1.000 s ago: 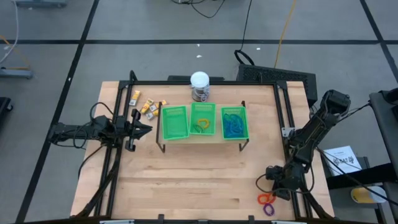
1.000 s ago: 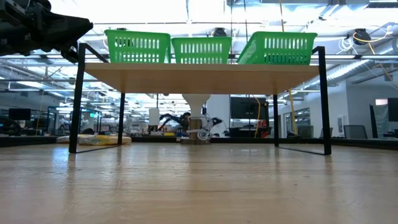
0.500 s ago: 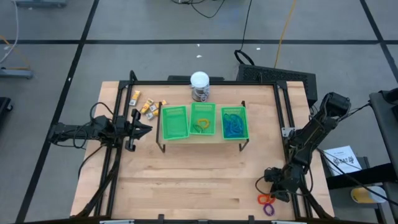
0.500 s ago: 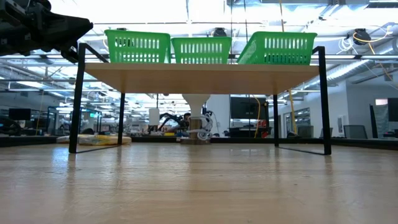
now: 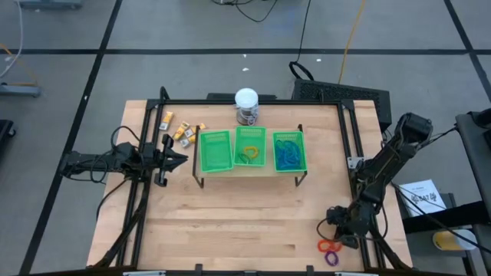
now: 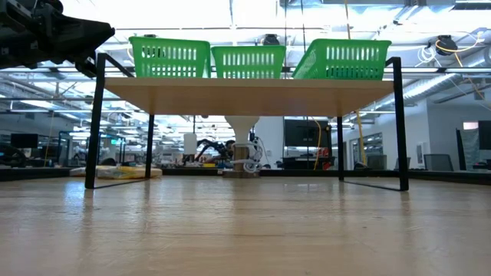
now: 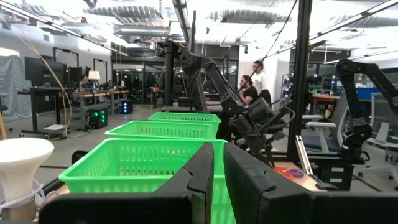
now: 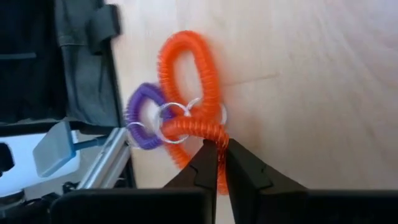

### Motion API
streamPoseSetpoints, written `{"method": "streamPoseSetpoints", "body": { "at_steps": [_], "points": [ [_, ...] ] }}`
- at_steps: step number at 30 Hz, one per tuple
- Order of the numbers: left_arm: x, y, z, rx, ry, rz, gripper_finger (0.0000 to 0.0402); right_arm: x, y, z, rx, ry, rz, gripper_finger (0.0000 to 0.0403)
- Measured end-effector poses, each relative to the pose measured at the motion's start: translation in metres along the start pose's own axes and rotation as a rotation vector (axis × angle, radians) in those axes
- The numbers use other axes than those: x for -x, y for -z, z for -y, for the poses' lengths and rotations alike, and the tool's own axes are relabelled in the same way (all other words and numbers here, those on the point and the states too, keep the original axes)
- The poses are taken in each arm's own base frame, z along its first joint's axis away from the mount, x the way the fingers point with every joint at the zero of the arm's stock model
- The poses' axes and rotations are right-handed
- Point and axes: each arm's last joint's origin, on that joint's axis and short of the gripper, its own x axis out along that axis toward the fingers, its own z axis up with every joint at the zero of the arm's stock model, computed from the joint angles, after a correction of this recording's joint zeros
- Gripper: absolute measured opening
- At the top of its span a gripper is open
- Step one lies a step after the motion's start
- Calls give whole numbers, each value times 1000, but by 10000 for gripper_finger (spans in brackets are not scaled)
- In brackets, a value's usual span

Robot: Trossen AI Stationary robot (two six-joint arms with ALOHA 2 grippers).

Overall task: Pick & Place Office Desk Supplies
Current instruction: Put the orange spring keychain into the center green bin on the shelf

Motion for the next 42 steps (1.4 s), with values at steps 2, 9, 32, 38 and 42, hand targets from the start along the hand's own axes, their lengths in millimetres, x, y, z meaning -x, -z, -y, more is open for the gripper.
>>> {"method": "streamPoseSetpoints", "body": {
  "at_steps": [2, 9, 32, 38, 42],
  "points": [
    [0, 0, 0, 0, 0, 0, 45, 2, -2, -1, 10, -14, 13, 13],
    [0, 0, 0, 0, 0, 0, 45, 11, -14, -4, 62, -49, 95, 8],
    [0, 0, 0, 0, 0, 0, 45, 35, -71, -1, 442, 6, 511, 9],
    [0, 0, 0, 0, 0, 0, 45, 50, -93, -12, 626, -56, 738, 9],
    [0, 0, 0, 0, 0, 0, 45, 65, -105, -21, 756, -94, 926, 9]
  ]
}}
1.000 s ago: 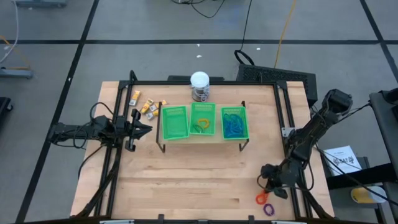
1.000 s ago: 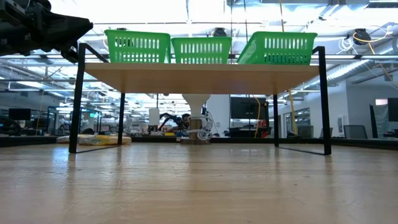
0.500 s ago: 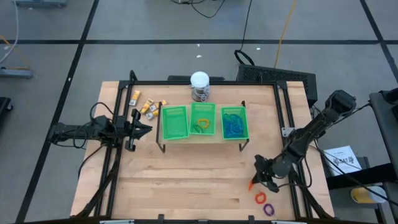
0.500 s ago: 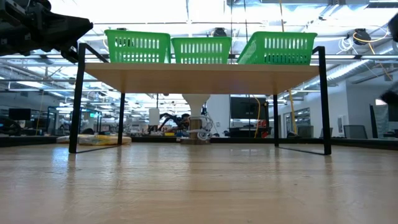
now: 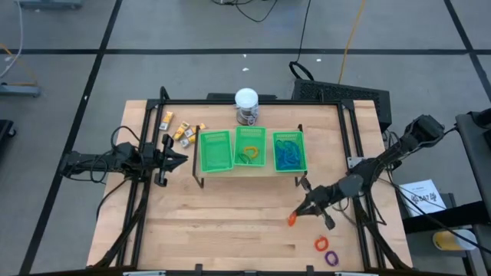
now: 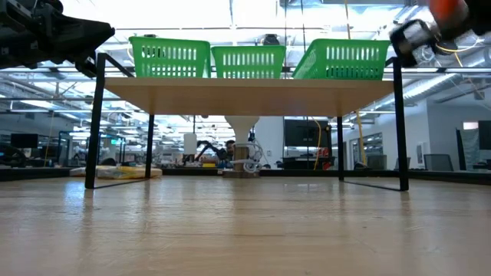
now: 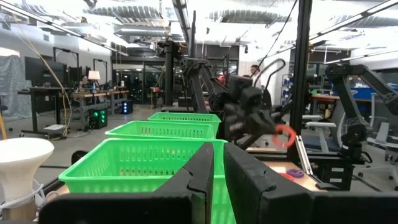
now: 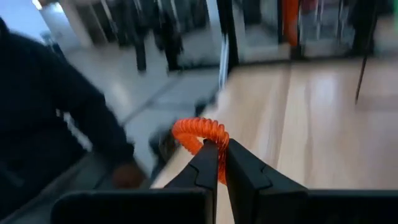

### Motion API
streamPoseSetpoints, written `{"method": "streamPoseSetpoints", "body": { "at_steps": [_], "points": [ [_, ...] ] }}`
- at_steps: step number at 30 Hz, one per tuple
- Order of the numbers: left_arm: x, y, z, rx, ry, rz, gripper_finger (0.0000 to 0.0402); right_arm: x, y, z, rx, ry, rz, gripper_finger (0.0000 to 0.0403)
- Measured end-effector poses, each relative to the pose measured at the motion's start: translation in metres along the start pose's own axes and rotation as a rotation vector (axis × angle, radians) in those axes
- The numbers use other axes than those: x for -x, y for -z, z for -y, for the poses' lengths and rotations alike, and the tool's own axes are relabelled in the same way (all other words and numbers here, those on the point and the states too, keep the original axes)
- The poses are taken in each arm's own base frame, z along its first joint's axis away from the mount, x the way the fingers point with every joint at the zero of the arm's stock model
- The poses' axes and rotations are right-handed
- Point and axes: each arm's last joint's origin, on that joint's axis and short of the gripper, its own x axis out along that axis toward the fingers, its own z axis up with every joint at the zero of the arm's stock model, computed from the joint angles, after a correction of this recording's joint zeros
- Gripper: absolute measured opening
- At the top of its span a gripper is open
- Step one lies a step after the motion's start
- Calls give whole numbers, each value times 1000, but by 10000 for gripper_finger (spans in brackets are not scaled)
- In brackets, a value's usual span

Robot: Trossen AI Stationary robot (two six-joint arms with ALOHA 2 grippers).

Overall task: Pick & Place Office Desk Supplies
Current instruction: Put the orange spring keychain into the center green bin on the shelf

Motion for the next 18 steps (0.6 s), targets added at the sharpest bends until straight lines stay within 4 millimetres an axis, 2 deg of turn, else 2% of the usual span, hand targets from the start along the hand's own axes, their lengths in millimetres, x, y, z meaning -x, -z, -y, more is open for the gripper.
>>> {"method": "streamPoseSetpoints", "body": {
  "at_steps": [6, 13, 18],
  "points": [
    [0, 0, 0, 0, 0, 0, 45, 1, -24, 13, 145, 49, 213, 9],
    [0, 0, 0, 0, 0, 0, 45, -7, -61, 41, 208, 207, 312, 9],
    [0, 0, 0, 0, 0, 0, 45, -18, -91, 57, 264, 298, 308, 9]
  ]
}}
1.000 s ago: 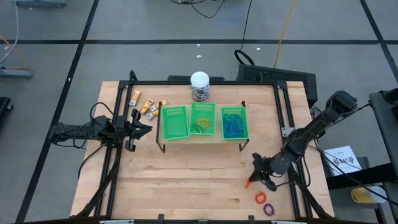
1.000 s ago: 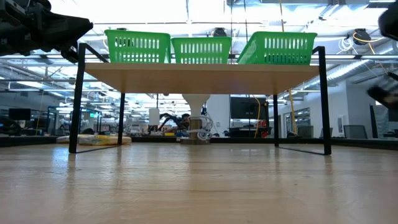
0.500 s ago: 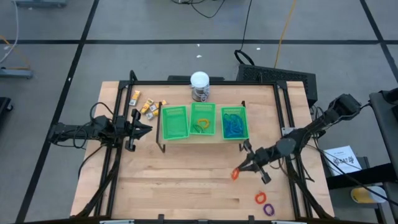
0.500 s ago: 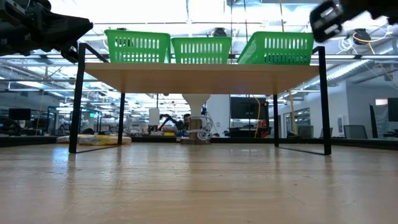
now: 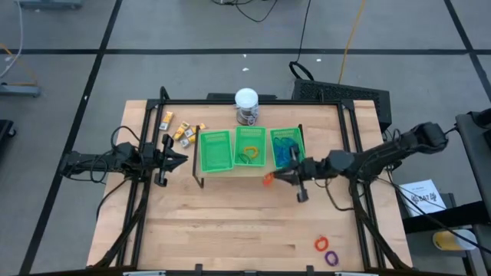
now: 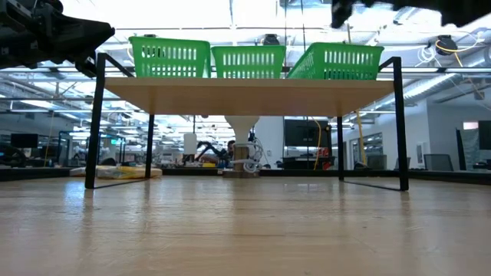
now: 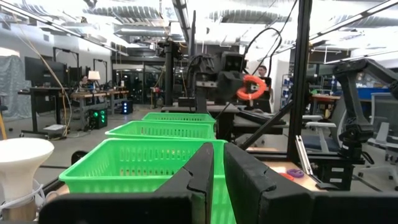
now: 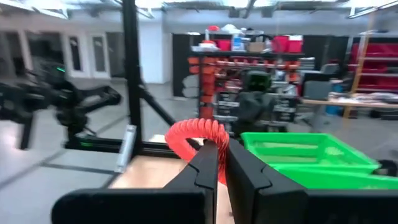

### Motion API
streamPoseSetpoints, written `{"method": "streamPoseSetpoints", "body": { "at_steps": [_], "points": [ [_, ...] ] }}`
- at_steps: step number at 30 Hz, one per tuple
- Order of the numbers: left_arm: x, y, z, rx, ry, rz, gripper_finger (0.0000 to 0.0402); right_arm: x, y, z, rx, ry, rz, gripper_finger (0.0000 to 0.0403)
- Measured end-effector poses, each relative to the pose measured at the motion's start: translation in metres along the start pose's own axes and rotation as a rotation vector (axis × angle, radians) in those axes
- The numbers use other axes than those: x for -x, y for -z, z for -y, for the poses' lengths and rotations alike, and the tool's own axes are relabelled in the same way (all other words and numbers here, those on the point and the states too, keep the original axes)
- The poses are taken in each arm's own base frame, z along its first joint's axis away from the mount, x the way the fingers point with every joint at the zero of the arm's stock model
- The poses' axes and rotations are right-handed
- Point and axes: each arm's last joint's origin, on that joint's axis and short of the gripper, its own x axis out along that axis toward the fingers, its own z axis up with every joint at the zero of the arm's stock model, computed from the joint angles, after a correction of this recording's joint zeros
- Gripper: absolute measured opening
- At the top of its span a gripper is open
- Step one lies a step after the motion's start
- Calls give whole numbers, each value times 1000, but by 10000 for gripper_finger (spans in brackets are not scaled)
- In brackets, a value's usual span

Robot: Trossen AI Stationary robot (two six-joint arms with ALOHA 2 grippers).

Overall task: Pick & Place Office Desk Supplies
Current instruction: Put the orange spring keychain into the center green bin on the shelf

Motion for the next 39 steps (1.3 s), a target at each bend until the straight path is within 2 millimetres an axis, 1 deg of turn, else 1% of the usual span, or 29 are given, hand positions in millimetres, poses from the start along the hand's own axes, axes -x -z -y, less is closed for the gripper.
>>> {"method": "streamPoseSetpoints", "body": {
  "at_steps": [3, 5, 8, 11, 16, 21, 23, 26, 29, 33, 36, 39],
  "points": [
    [0, 0, 0, 0, 0, 0, 45, -14, -9, 10, 55, 57, -30, 9],
    [0, 0, 0, 0, 0, -1, 44, -23, -12, 19, 88, 127, -58, 9],
    [0, 0, 0, 0, 0, 0, 45, -36, -13, 33, 122, 210, -103, 9],
    [0, 0, 0, 0, 0, 0, 45, -47, -8, 48, 153, 269, -156, 9],
    [0, 0, 0, 0, 0, 0, 44, -54, 4, 66, 165, 323, -214, 9],
    [0, 0, 0, 0, 0, 0, 44, -54, 4, 70, 166, 337, -211, 10],
    [0, 0, 0, 0, 0, 0, 45, -54, 4, 70, 166, 337, -210, 17],
    [0, 0, 0, 0, 0, 0, 45, -52, 0, 70, 166, 337, -208, 44],
    [0, 0, 0, 0, 0, 0, 44, -49, 0, 69, 178, 332, -240, 84],
    [0, 0, 0, 0, 0, 0, 45, -49, -2, 69, 178, 332, -228, 140],
    [0, 0, 0, 0, 0, 0, 44, -48, -3, 68, 158, 325, -227, 172],
    [0, 0, 0, 0, 0, 0, 44, -43, -10, 59, 204, 292, -237, 193]
  ]
}}
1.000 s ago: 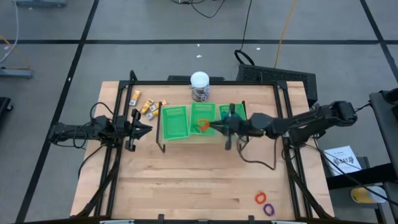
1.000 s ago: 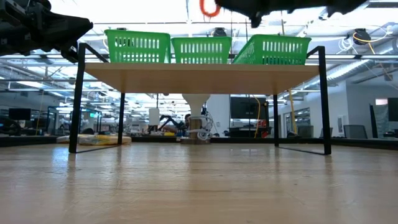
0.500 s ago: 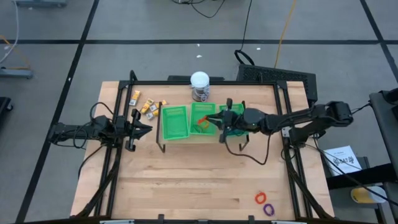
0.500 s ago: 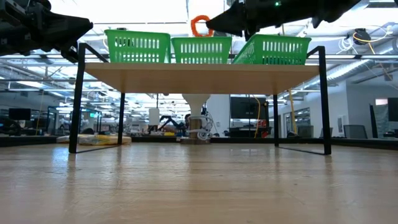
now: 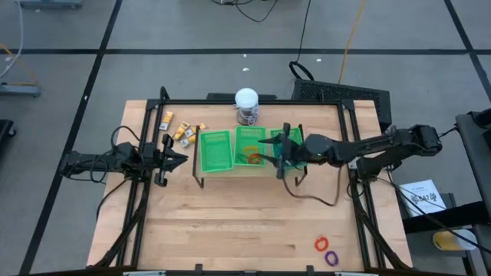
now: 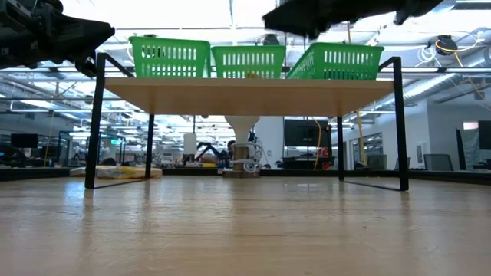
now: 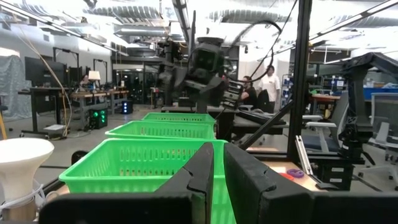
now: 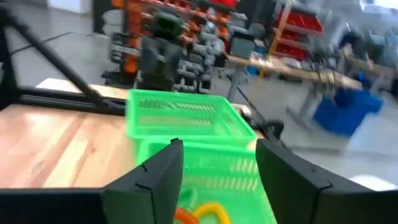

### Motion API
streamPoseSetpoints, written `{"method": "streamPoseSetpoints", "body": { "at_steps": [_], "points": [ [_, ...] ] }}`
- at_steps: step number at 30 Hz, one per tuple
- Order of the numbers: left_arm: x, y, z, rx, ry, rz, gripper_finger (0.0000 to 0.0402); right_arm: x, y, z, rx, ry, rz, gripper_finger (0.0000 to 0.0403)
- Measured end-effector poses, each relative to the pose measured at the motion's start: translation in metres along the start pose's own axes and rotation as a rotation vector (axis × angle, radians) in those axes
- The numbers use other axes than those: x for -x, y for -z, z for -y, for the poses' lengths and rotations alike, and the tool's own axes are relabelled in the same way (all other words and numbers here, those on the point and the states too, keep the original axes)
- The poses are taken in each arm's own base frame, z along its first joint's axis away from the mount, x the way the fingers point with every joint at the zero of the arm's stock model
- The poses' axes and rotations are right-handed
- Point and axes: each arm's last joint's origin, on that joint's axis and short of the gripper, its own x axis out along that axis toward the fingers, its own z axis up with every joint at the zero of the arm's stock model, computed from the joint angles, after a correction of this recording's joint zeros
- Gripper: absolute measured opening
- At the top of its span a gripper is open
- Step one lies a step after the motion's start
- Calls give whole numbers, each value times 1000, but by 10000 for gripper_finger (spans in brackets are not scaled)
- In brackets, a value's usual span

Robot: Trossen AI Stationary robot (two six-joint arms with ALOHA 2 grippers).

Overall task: Pick & Place Office Desk Supplies
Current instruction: Put the orange spring keychain into the center green bin on the shelf

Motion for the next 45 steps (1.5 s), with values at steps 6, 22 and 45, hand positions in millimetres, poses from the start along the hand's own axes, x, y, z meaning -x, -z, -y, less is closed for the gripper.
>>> {"method": "streamPoseSetpoints", "body": {
  "at_steps": [6, 22, 45],
  "points": [
    [0, 0, 0, 0, 0, 0, 44, 40, -30, -27, 136, -151, 73, 205],
    [0, 0, 0, 0, 1, 0, 44, 146, -66, -158, 223, -378, -227, 208],
    [0, 0, 0, 0, 0, 0, 45, 167, 58, -216, -100, -338, -1104, 201]
  ]
}}
